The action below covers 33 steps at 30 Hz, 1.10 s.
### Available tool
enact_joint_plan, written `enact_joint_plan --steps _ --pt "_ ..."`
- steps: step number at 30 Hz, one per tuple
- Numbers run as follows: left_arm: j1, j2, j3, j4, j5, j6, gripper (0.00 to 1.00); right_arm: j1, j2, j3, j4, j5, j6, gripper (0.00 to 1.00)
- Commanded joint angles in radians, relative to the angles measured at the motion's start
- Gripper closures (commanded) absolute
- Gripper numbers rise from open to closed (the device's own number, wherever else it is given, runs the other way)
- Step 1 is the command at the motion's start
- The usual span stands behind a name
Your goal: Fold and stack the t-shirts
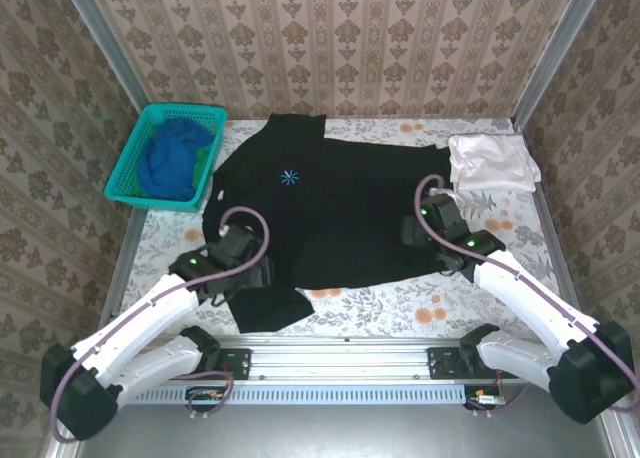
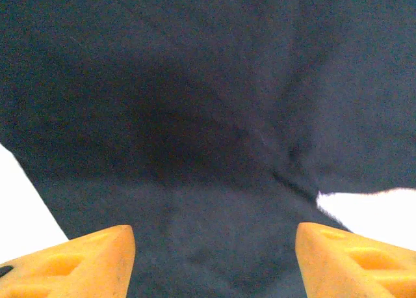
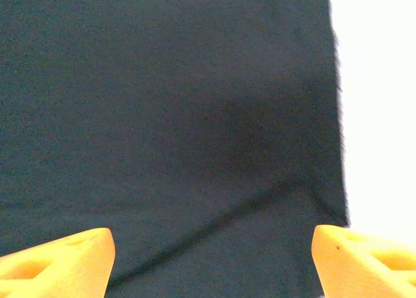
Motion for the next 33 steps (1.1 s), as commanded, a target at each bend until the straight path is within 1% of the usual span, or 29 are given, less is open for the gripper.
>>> enact_joint_plan --steps 1,4,6,7,8,10,15,17,19,20,22,25,28,31,33 --pt "-0.159 0.054 0.020 -0.116 -0.016 -0.143 0.33 -0.053 -0.025 -0.077 -0.239 -0.092 0.246 0.20" --pt "-0.306 0.113 0.041 -0.170 0.027 -0.188 0.33 -0.060 -0.012 -0.114 -0.239 -0.092 0.288 0.22" --pt "-0.373 0.137 0.033 -0.185 0.055 -0.218 0.32 -0.074 0.004 -0.149 -0.200 -0.089 0.304 0.22" --pt "-0.398 0.144 0.020 -0.189 0.062 -0.229 0.31 -0.088 0.016 -0.166 -0.163 -0.113 0.300 0.25" --pt "-0.410 0.146 0.000 -0.190 0.067 -0.243 0.30 -0.104 0.029 -0.179 -0.114 -0.144 0.292 0.29" --pt "-0.415 0.144 -0.040 -0.161 0.088 -0.243 0.30 -0.120 0.061 -0.178 -0.059 -0.170 0.281 0.33" --pt "-0.447 0.137 -0.097 -0.038 0.135 -0.231 0.31 -0.127 0.100 -0.147 -0.030 -0.158 0.258 0.43" --pt "-0.453 0.145 -0.117 -0.023 0.138 -0.239 0.31 -0.127 0.086 -0.112 -0.071 -0.150 0.245 0.42" --pt "-0.453 0.161 -0.143 0.000 0.151 -0.243 0.34 -0.130 0.059 -0.088 -0.100 -0.108 0.239 0.39" --pt "-0.453 0.169 -0.153 0.009 0.153 -0.248 0.37 -0.139 0.047 -0.083 -0.094 -0.095 0.230 0.39" --pt "-0.451 0.181 -0.169 0.025 0.156 -0.246 0.39 -0.172 0.056 -0.080 -0.057 -0.103 0.200 0.38" --pt "-0.437 0.181 -0.169 0.020 0.141 -0.235 0.54 -0.216 0.146 -0.050 0.003 -0.141 0.134 0.37" --pt "-0.417 0.160 -0.173 0.038 0.136 -0.217 0.71 -0.232 0.241 -0.008 0.048 -0.164 0.092 0.37" --pt "-0.397 0.138 -0.174 0.043 0.132 -0.200 0.82 -0.232 0.290 -0.003 0.123 -0.218 0.081 0.38" --pt "-0.387 0.123 -0.171 0.039 0.129 -0.190 0.87 -0.231 0.322 0.010 0.144 -0.210 0.073 0.41"
